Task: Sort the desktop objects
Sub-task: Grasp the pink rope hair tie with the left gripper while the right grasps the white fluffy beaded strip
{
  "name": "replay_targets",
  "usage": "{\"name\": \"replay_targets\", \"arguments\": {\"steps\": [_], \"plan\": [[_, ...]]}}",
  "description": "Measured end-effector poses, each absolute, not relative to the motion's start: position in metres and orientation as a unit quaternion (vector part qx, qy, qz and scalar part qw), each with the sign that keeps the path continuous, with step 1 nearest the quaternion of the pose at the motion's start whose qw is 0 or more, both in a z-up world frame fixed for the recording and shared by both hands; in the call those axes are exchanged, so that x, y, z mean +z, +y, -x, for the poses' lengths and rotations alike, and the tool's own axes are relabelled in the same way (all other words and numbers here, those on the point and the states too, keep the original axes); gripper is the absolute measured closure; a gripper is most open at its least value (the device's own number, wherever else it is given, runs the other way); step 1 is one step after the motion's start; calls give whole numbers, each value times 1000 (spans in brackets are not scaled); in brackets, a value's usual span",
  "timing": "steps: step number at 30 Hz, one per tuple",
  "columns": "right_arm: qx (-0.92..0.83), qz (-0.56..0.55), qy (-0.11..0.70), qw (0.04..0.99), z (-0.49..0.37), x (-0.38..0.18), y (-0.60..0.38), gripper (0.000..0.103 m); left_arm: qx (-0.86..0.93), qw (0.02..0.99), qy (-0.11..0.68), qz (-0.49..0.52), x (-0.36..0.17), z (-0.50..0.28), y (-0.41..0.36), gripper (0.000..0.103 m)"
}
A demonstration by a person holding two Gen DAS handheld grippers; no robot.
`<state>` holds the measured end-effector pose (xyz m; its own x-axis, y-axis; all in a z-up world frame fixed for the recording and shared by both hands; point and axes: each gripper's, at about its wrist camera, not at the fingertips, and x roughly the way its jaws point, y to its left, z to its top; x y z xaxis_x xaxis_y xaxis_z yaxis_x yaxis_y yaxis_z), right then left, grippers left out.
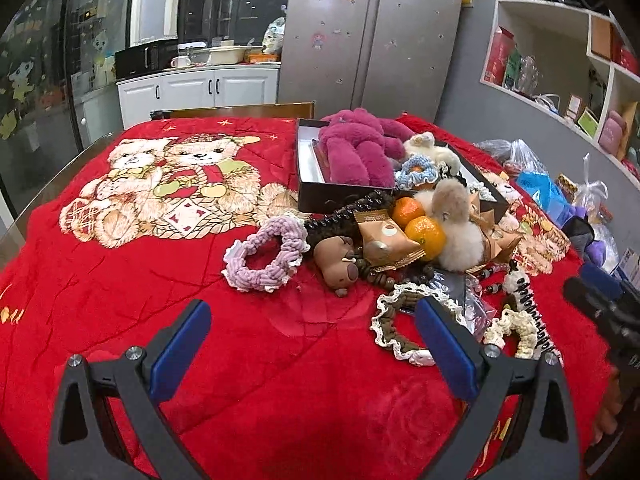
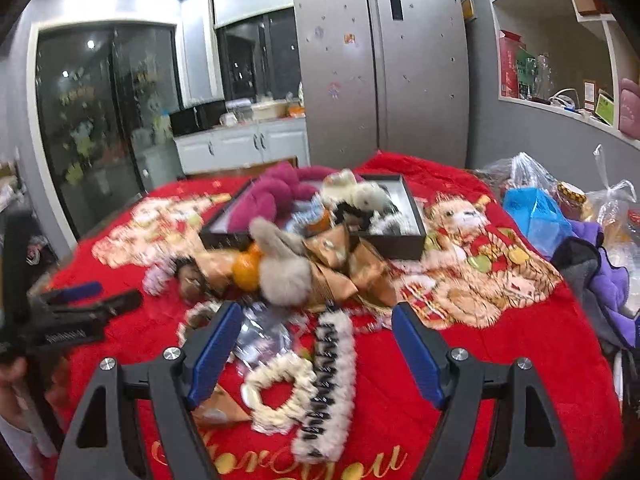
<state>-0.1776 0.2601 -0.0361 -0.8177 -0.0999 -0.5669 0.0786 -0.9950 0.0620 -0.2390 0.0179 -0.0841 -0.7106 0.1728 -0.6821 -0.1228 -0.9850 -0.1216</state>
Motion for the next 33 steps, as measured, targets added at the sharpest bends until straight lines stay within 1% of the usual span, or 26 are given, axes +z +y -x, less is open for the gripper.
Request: {"name": "replay_targets", "arguments": {"steps": [5,10,18,21,24,25,27,29,33], "plan": [[-940,-335,-32,53,190,-57,262,23,921,85,-16,380,-89,251,21,1],[-932,-358,-28,45,200,-72,262,23,922,77,-1,380,-95,264,19,1],[-923,-384,-22,28,215,-87,265,23,919,59,3,390,-113,286,12,2],[-919,-394,-14,24,221,-93,263,23,910,67,4,409,-121,295,12,2],[-916,-401,-3,24,223,-98,259,23,903,64,0,425,-127,302,11,11],[-915,-403,0,24,223,-100,257,23,899,62,-3,433,-130,305,10,16],[-913,-406,1,29,224,-102,255,23,895,66,-12,441,-133,307,7,18],[-912,-409,-3,31,224,-103,255,23,894,58,-12,445,-136,307,6,25],[-910,-413,-10,33,225,-105,256,24,894,50,-3,445,-136,306,8,34]]}}
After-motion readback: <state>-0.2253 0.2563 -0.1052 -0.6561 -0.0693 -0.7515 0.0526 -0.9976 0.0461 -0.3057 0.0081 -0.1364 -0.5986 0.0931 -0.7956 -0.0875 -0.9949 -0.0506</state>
